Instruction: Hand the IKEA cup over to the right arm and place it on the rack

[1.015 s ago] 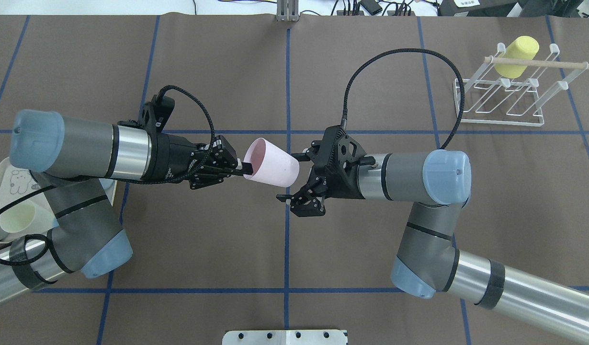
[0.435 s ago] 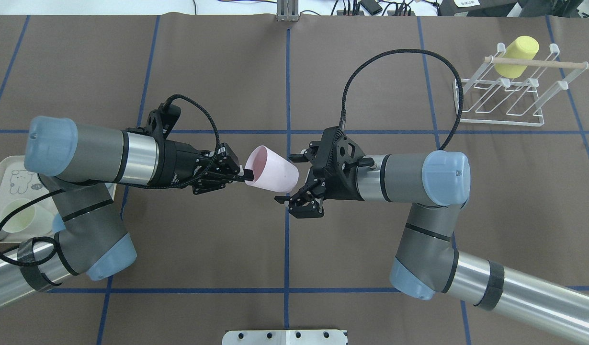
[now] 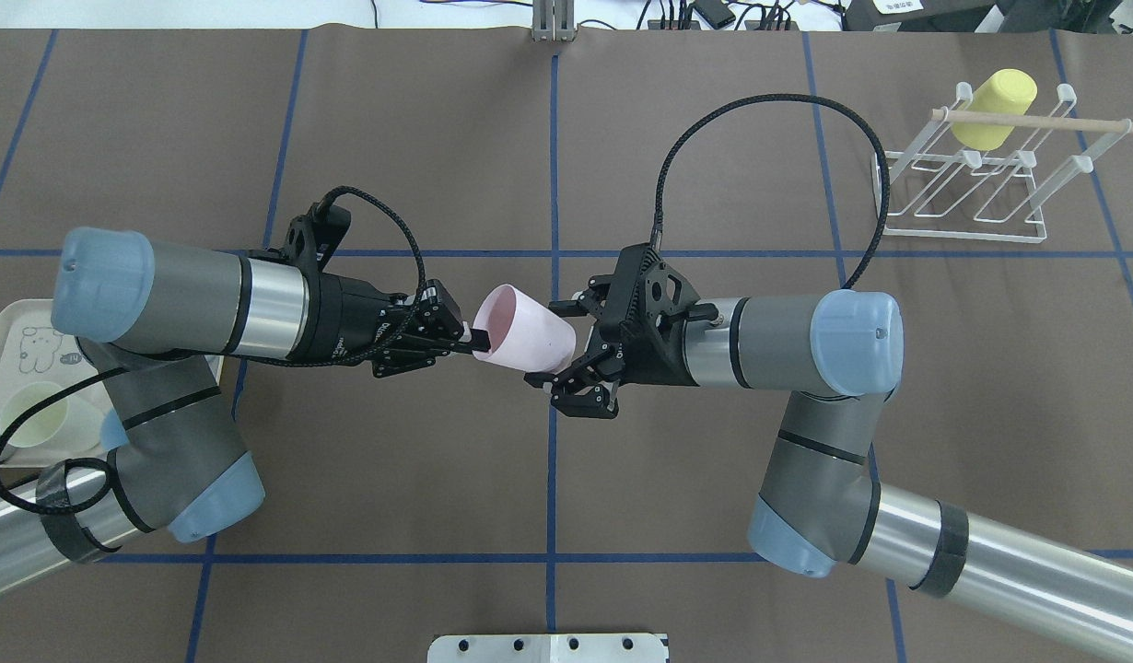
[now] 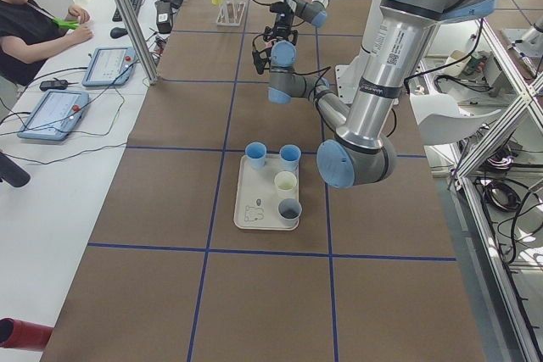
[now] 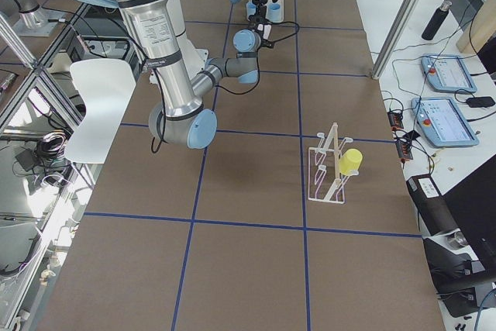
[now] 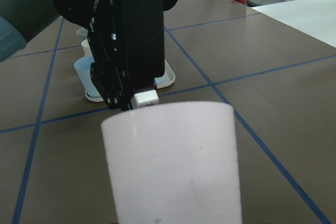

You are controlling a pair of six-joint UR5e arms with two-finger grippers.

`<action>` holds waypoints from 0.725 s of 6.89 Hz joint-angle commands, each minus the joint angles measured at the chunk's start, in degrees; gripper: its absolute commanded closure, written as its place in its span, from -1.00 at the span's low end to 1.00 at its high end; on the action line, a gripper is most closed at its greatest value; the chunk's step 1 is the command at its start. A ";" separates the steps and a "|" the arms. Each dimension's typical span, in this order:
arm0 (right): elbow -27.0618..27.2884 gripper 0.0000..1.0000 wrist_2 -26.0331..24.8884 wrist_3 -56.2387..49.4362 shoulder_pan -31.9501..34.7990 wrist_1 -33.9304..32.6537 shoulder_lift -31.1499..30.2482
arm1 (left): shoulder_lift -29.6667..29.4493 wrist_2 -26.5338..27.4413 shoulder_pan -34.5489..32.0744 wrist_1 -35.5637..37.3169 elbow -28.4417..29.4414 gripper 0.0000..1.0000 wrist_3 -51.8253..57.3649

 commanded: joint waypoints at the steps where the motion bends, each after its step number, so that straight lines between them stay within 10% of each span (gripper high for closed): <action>1: 0.12 -0.24 0.00 0.20 -0.07 0.00 0.30 | 0.07 0.01 0.02 0.03 0.01 1.00 0.00; 3: 0.29 -0.09 0.00 0.12 -0.07 0.00 0.39 | 0.07 -0.08 0.02 -0.06 -0.08 0.85 0.26; 4: 0.29 -0.09 0.00 0.12 -0.07 0.00 0.48 | 0.07 0.01 -0.06 -0.06 -0.25 -0.72 0.44; 5: 0.21 -0.09 0.00 0.12 -0.07 0.00 0.39 | 0.16 0.01 -0.33 -0.06 -0.78 -0.99 0.88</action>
